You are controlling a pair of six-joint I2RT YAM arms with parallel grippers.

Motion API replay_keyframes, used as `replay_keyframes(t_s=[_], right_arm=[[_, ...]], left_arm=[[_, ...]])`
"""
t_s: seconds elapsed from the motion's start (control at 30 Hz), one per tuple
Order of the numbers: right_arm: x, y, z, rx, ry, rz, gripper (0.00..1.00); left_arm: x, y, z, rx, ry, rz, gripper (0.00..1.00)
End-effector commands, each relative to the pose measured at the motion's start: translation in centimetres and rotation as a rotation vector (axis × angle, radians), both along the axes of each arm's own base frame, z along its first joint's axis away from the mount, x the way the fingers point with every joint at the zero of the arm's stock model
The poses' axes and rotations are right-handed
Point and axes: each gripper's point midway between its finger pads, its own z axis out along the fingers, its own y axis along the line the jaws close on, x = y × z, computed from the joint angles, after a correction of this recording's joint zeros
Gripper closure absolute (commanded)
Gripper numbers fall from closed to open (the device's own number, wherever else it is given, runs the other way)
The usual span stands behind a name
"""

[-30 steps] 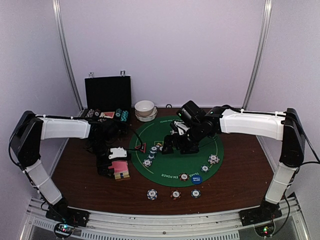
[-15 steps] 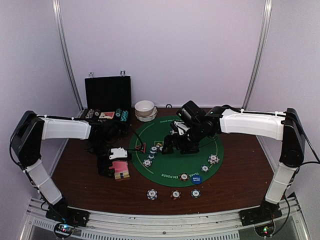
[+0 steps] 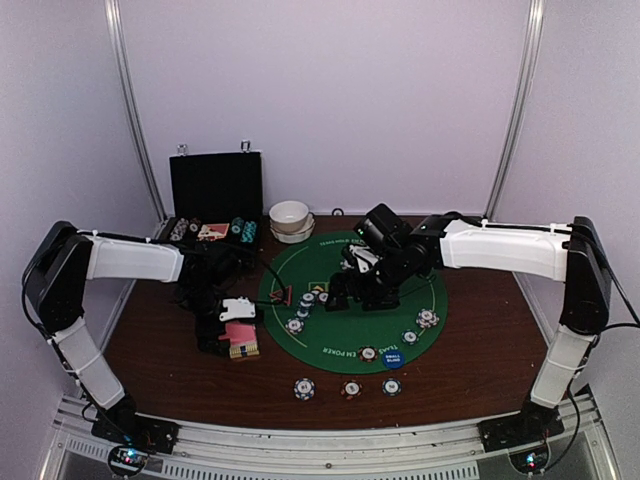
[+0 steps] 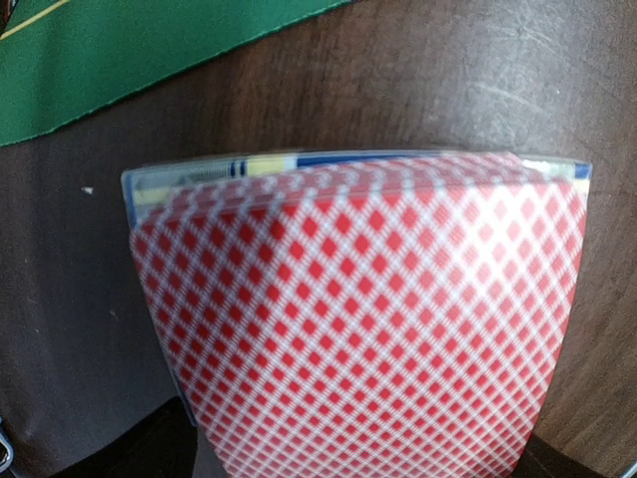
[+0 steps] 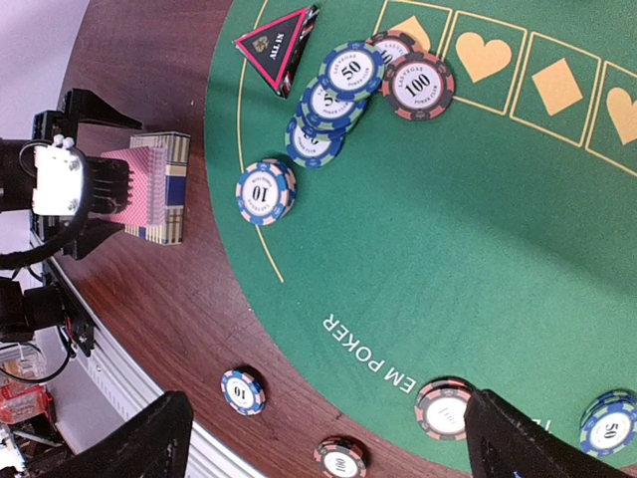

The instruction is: Distribute texas hold em gaming equipment

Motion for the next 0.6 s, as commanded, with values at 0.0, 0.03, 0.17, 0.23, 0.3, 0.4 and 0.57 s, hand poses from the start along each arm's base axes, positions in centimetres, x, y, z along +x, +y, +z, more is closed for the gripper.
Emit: replay_keyframes(t_s=[0.0,0.03,0.17,0.23,0.3,0.4,0.57], right_arm=[[0.08,-0.22,1.50,0.034,-0.030,-0.005,0.02],[0.02,-0.22,1.46,0.033,-0.029,-0.004,0.03],[-0.02,-0.20,1.45,0.037,-0.028,-0.003,0.04],[-0.10,-0.18,1.46,0.039,-0.026,-0.001,0.05],[-0.11,-0.19,1.46,0.040,-0.026,-0.001,0.06],[-0.16,-0.21,1.50,0.043,-0.026,-0.002,0.07],[-0.24,-0.25,1.53,0.046,-0.025,-0.002,0.08]], left_arm=[[0.33,-0.13,-0.38,0.003,-0.017,-0.025,0.02],[0.26,-0.12,-0.37,0.003,-0.015,-0.027,0.03],[-0.01,-0.23,-0.16,-0.009,-0.009,-0.032,0.03],[-0.10,-0.29,-0.03,-0.016,-0.009,-0.035,0.05],[-0.20,-0.41,0.05,-0.027,-0.011,-0.038,0.08],[-0.12,-0.43,0.04,-0.032,-0.024,-0.048,0.17],[-0.06,-0.52,0.16,-0.037,-0.029,-0.053,0.31]])
